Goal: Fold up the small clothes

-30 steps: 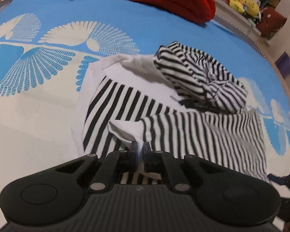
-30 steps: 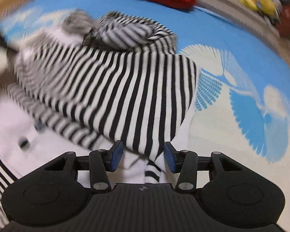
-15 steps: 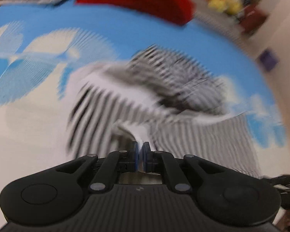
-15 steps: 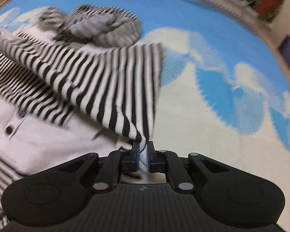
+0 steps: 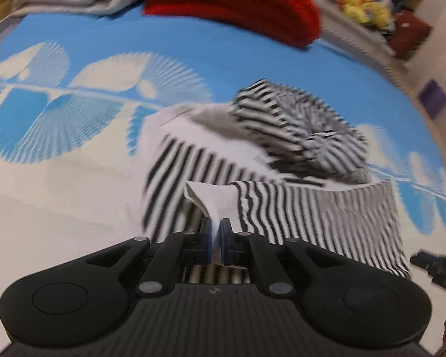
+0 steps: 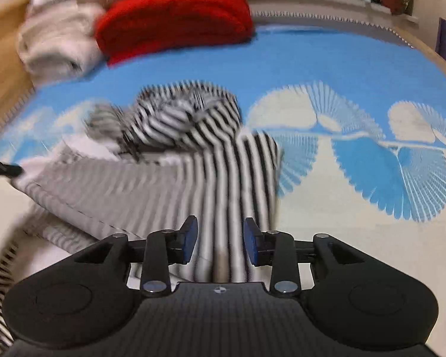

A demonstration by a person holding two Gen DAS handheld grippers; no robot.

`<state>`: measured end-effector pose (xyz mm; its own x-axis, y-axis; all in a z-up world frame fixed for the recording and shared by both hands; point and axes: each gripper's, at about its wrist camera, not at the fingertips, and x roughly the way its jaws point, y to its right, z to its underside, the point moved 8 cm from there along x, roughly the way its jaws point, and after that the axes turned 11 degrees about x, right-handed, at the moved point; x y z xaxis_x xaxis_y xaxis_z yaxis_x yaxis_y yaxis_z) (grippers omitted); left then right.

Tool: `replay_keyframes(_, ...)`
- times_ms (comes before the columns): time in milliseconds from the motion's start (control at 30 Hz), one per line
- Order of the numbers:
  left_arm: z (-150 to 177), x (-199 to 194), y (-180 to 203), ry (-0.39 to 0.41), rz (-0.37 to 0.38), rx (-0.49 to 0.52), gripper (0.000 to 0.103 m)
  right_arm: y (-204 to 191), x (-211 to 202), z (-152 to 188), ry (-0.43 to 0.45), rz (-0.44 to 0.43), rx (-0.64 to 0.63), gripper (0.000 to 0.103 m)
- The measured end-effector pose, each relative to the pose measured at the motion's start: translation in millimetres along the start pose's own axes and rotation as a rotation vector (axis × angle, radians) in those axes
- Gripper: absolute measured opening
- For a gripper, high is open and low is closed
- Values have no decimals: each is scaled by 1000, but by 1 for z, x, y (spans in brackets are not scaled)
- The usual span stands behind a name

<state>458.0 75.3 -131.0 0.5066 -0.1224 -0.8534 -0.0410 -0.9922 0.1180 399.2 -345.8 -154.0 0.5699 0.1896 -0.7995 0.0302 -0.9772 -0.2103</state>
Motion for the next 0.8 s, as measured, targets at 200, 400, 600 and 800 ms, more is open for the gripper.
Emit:
replay_keyframes(200,-3,2,5,27,15,2,6,7,45,37,-165,168,-109,38)
replay_keyframes(400,21,36,10,-87,57,23,8,-6,30,20,-85,134,-91,38)
replay_keyframes(600,49,62,-1,-196,19,33,8,6,47,29,-158,210,-76,40)
replay_keyframes(800,41,53,0,-155,23,39,14,-3,42,17,-76,179,-69,46)
